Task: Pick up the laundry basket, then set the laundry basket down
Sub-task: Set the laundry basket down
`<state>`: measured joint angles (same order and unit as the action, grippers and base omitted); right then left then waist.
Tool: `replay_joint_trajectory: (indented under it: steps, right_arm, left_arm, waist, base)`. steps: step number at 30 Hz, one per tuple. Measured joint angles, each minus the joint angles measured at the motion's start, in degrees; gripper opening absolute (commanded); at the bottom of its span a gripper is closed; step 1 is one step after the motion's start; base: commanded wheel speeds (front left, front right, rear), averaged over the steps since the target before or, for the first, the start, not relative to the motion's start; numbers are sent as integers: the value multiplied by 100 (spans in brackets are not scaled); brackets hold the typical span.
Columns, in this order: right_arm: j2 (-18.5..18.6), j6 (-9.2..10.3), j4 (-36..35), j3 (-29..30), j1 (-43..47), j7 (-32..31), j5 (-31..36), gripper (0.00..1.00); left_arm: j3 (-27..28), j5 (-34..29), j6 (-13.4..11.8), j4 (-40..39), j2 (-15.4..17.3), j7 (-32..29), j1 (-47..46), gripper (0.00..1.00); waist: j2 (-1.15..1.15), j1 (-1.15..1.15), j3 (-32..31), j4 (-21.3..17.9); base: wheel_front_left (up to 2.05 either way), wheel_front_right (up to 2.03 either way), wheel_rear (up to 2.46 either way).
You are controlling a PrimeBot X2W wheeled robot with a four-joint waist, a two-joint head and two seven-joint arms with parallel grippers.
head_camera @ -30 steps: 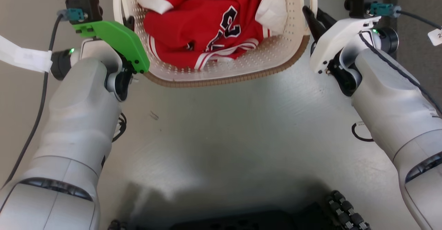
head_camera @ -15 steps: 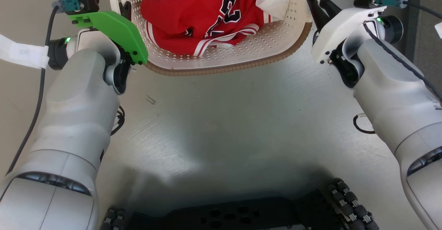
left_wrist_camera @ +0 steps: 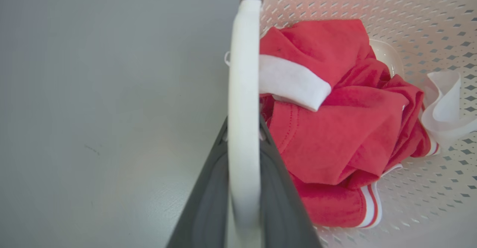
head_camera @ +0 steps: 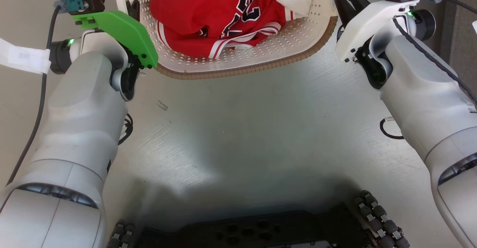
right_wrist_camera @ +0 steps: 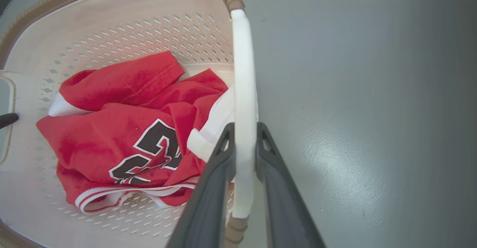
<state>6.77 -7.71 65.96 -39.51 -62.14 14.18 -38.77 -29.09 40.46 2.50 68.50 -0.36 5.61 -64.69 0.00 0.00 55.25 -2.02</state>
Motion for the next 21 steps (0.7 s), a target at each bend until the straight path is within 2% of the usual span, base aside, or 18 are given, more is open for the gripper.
replay_joint_trajectory:
  steps: [16, 17, 18, 21]
  right_arm:
    - [-45, -3, 102, -40, -98, 45, 2, 0]
    - [-48, -2, 102, -26, -111, 45, -3, 56]
    - [-54, -2, 103, -51, -112, 42, 1, 100]
    - [-5, 22, 187, -107, -85, 15, 41, 100]
  left_arm:
    - [74, 76, 110, 138, -21, 3, -105, 0]
    - [98, 100, 110, 142, -32, 3, -108, 99]
    - [92, 102, 111, 141, -31, 20, -110, 100]
    - [112, 104, 110, 172, 79, 58, -138, 100]
  waist:
    - [0, 0, 29, 1]
    - [0, 0, 32, 3]
    - [0, 0, 34, 5]
    - [0, 0, 40, 11]
  base:
    - [0, 0, 0]
    - [0, 0, 0]
    - [0, 0, 0]
    - [0, 0, 0]
